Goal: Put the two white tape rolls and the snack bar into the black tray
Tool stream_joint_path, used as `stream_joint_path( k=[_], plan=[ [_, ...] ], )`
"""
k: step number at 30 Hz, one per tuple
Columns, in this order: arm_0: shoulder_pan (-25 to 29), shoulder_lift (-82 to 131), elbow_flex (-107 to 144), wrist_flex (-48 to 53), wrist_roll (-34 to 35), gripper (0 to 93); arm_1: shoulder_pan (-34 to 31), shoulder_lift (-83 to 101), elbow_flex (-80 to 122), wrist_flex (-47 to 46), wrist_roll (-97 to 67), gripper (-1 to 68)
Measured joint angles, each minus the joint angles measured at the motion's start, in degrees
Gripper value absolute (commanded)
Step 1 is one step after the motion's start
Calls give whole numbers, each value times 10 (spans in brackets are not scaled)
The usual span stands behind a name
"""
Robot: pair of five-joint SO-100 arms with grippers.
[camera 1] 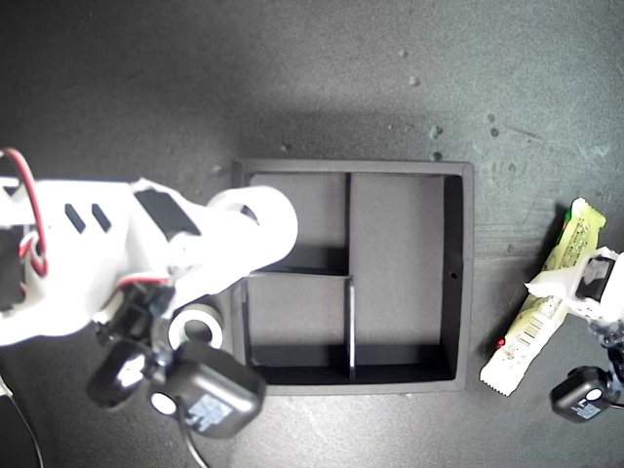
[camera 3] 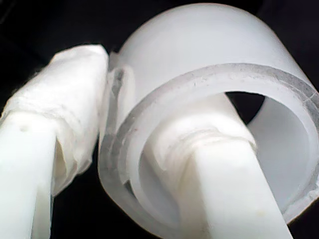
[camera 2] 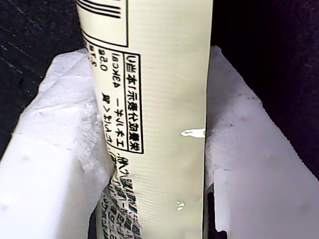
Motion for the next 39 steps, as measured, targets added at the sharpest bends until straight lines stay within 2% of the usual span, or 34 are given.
stream_joint_path(
  k=[6,8,11,15,17,20,25,31,35,39],
  plan=[
    [4,-109,-53,0,-25,2,-43,0,-189,177,0,-1],
    [3,-144,-71,0,-31,2,-47,-1,-261,209,0,-1],
    [2,-192,-101,5,-36,2,-47,-13,-336,199,0,-1],
    [2,-248,-158,36,-40,2,-28,-67,-385,109,0,-1],
    [2,-272,-189,56,-43,2,-17,-127,-425,73,0,-1],
    [2,-298,-224,78,-43,1,-6,-245,-517,66,0,-1],
    [-2,-320,-263,112,-48,1,10,-431,-739,157,-1,-1],
    [-9,-323,-268,134,-54,7,25,-456,-832,217,-1,-1],
    [-9,-323,-272,142,-54,104,28,-456,-849,244,-1,3],
    [-8,-323,-283,154,-51,147,28,-456,-855,280,-1,124]
  ],
)
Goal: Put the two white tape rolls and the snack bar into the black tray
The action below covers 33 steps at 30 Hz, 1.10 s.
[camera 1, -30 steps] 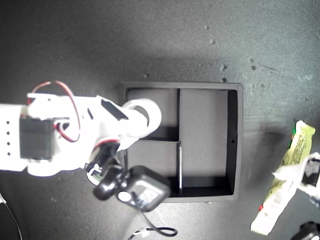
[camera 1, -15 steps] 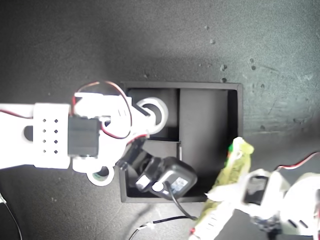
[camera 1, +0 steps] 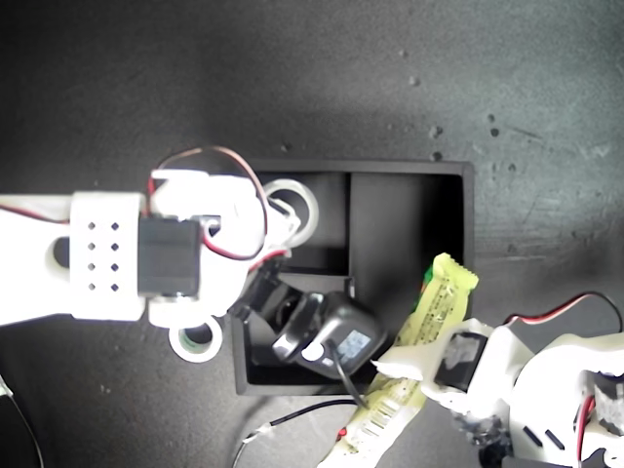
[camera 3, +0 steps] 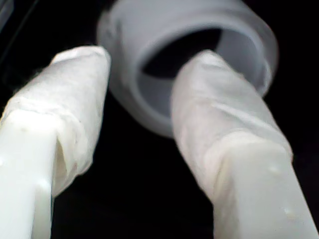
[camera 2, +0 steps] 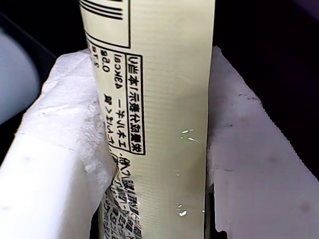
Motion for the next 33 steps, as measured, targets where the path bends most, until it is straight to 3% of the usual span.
stream_joint_path(
  k=[3,10,17,21,24,29,33],
  plan=[
    [2,-8,-13,8,1,155,-2,0,0,30,0,202],
    [1,-18,-25,21,-4,155,-27,0,-22,120,0,250],
    [9,-18,-46,62,-7,152,-45,0,-123,258,0,223],
    [9,-18,-130,152,-4,140,-42,0,-248,354,0,160],
    [13,-18,-236,250,-4,132,-28,36,-289,374,0,163],
    [49,15,-349,318,-19,135,56,190,-185,380,0,130],
    [70,86,-310,324,-80,141,104,344,-38,380,0,108]
  ],
)
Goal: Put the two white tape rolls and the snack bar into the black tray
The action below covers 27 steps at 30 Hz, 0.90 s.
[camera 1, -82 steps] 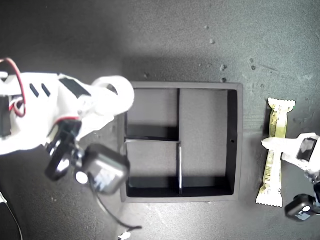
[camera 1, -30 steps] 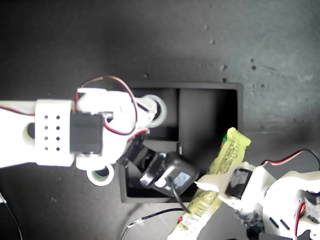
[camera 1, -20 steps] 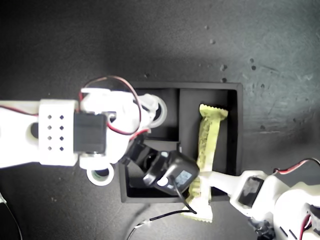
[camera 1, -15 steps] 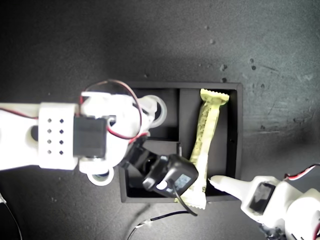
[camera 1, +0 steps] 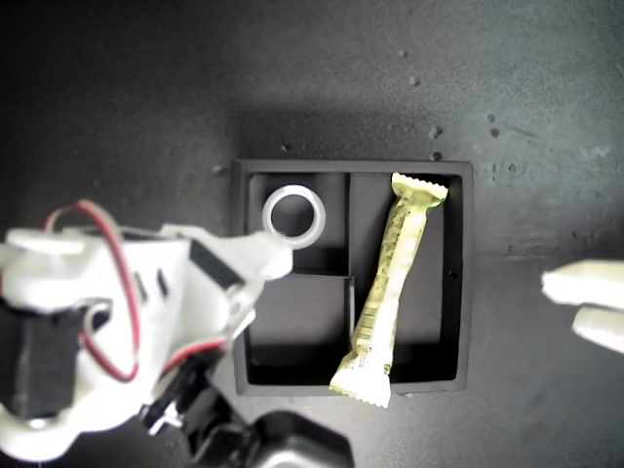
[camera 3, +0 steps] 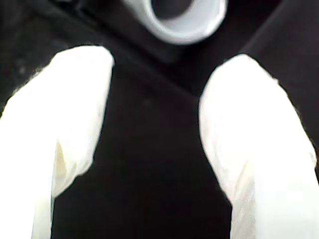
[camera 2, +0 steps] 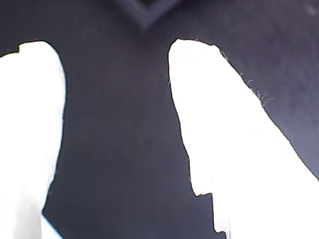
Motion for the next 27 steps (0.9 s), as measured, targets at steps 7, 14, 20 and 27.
stream_joint_path(
  k=[7,14,20,27],
  plan=[
    [67,96,225,-19,-167,108,29,395,372,-148,114,30],
    [134,180,511,-236,-294,108,29,814,875,-374,266,24],
    [166,208,702,-444,-325,110,29,881,1090,-463,305,26],
    [161,134,703,-541,-322,113,11,887,1146,-488,308,26]
  ],
)
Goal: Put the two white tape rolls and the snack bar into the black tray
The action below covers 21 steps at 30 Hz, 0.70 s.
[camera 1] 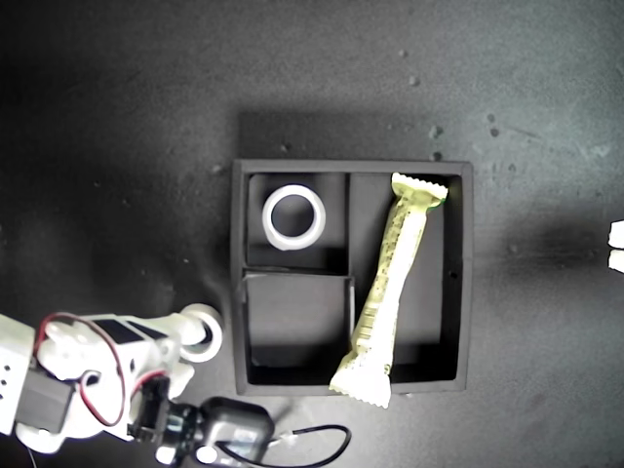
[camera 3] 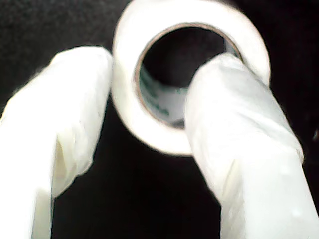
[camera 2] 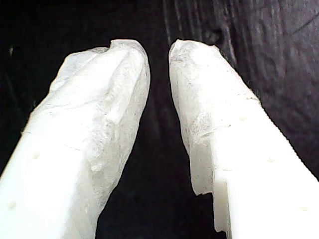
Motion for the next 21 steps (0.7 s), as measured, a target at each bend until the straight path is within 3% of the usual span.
stream_joint_path(
  k=[9,21],
  plan=[
    [-1,-50,-18,-27,2,113,-23,0,12,-8,0,26],
    [27,-67,-22,4,-71,112,-38,0,12,-35,0,11]
  ],
)
